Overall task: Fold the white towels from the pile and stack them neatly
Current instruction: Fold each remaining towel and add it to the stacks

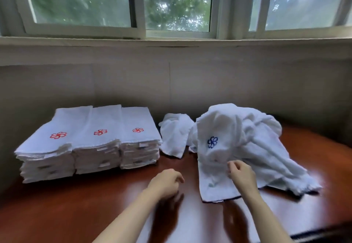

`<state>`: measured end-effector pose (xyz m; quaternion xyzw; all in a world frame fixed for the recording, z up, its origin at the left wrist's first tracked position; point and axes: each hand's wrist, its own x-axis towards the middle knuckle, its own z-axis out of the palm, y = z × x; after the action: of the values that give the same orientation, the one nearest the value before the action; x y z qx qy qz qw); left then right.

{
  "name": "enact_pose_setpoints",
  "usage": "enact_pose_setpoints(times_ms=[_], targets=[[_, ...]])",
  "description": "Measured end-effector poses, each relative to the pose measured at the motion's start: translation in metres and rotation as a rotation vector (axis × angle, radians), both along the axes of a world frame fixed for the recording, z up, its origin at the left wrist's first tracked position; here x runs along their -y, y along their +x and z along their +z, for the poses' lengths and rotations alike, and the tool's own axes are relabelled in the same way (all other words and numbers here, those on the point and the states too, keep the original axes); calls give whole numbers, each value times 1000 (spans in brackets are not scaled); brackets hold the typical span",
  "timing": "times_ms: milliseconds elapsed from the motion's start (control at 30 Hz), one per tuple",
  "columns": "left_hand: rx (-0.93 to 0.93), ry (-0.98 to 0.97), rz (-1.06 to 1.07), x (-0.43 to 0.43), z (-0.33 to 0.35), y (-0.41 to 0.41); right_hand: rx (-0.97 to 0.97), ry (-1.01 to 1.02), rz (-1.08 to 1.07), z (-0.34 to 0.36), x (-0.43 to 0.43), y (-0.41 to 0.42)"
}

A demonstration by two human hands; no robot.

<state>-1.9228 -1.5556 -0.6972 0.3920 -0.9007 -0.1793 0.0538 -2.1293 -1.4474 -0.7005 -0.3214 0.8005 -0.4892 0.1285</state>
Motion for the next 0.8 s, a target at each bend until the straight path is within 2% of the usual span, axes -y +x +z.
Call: enact_pose_setpoints(times_ms=[67, 167, 300, 467, 567, 700, 800], targets=[[-69, 69, -39, -8, -9, -36, -12, 0, 13, 0, -4, -14], [-157, 186, -39, -18, -27, -79, -34, 112, 29, -4, -9, -33], [-148, 100, 73, -26, -48, -110, 10, 107, 76, -7, -9, -41], [-627, 327, 362, -15, -38, -128, 52, 63, 138, -7, -2, -36], [-715, 410, 442, -1, -20, -138, 82, 38, 161, -7, 2, -34], [-913, 511, 362, 2, -4, -139, 93, -36, 126, -6, 3, -37], [-938, 609, 167, -19, 1, -127, 253, -239, 174, 4, 4, -33]])
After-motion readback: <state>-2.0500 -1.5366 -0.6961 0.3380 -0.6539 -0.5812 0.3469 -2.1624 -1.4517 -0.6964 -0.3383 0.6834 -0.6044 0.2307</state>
